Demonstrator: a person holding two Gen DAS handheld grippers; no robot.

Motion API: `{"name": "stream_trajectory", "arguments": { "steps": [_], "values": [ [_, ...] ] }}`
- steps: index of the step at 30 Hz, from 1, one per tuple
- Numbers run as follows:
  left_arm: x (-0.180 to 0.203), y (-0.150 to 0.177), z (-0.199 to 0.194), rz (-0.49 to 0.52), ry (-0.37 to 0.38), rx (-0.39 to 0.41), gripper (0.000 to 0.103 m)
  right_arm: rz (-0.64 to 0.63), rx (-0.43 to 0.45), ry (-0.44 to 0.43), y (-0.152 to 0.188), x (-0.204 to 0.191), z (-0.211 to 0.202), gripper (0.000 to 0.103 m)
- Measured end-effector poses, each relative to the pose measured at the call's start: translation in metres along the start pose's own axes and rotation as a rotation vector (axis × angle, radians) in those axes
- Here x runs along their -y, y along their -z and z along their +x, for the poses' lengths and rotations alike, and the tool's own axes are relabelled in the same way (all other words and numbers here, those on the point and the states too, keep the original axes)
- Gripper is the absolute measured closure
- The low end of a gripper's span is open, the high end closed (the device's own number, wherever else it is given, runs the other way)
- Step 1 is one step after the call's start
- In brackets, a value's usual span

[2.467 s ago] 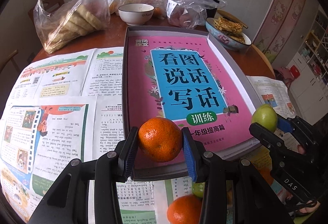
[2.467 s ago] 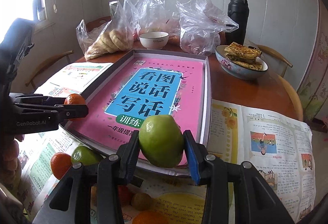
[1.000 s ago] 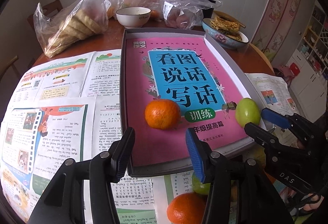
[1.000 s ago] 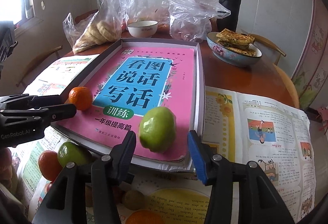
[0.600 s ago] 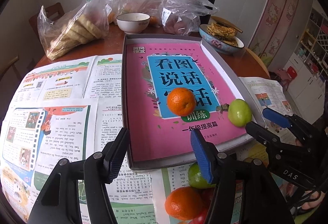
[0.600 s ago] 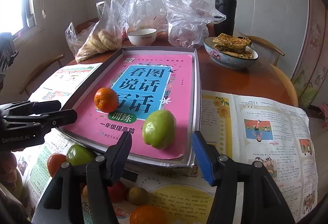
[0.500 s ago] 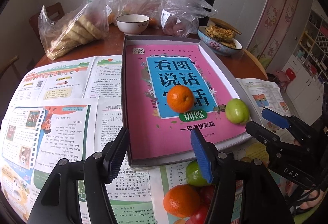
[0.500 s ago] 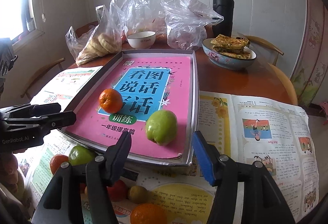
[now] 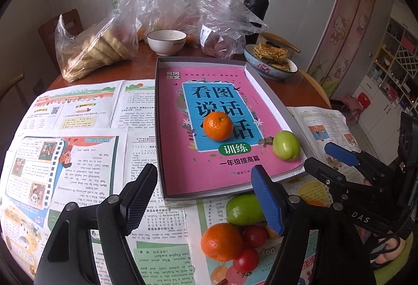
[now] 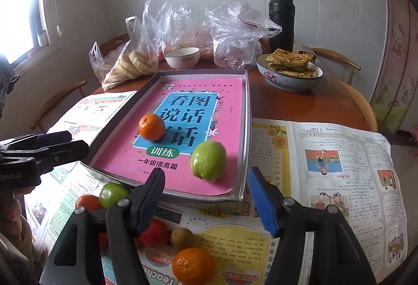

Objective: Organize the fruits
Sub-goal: 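Withdraw both open tools from the box back toward the fruit pile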

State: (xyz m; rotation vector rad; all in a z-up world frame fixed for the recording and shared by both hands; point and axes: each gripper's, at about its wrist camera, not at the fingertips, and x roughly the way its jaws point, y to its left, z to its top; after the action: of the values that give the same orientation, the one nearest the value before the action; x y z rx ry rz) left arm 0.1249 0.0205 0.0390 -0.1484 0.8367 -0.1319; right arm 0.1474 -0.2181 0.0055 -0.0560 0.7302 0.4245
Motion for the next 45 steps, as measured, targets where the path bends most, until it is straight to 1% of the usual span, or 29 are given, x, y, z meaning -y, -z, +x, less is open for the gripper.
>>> {"name": "stream_trajectory", "arguments": {
  "steps": [4, 11, 16, 22, 24, 25, 26, 33, 37, 45],
  "values": [
    [0.001, 0.002, -0.005, 0.012, -0.004, 0.001, 0.027, 0.001, 0.008, -0.003, 0.000, -0.001, -0.004, 0.038],
    [-0.001, 0.007, -0.014, 0.002, 0.019, 0.007, 0.027, 0.001, 0.018, -0.011, 0.003, -0.003, -0.012, 0.037],
    [-0.002, 0.013, -0.016, 0.002, 0.032, -0.006, 0.027, 0.000, 0.021, -0.019, 0.007, -0.004, -0.018, 0.037],
    [-0.001, 0.021, -0.014, 0.015, 0.030, -0.028, 0.027, 0.004, 0.014, -0.029, 0.013, -0.004, -0.022, 0.037],
    [-0.001, 0.023, -0.014, 0.019, 0.029, -0.034, 0.027, 0.003, 0.012, -0.030, 0.014, -0.005, -0.023, 0.034],
    [-0.001, 0.025, -0.013, 0.022, 0.026, -0.038, 0.027, 0.002, 0.012, -0.030, 0.015, -0.005, -0.024, 0.030],
    [-0.001, 0.026, -0.013, 0.026, 0.023, -0.043, 0.027, 0.002, 0.014, -0.030, 0.016, -0.006, -0.025, 0.028],
    [-0.006, 0.033, -0.013, 0.025, 0.013, -0.058, 0.027, 0.007, 0.005, -0.043, 0.024, -0.007, -0.028, 0.027],
    [-0.008, 0.036, -0.013, 0.024, 0.004, -0.063, 0.027, 0.007, -0.003, -0.047, 0.031, -0.007, -0.029, 0.025],
    [-0.007, 0.043, -0.012, 0.028, 0.007, -0.083, 0.027, 0.002, -0.030, -0.050, 0.045, -0.006, -0.029, 0.024]
  ]
}}
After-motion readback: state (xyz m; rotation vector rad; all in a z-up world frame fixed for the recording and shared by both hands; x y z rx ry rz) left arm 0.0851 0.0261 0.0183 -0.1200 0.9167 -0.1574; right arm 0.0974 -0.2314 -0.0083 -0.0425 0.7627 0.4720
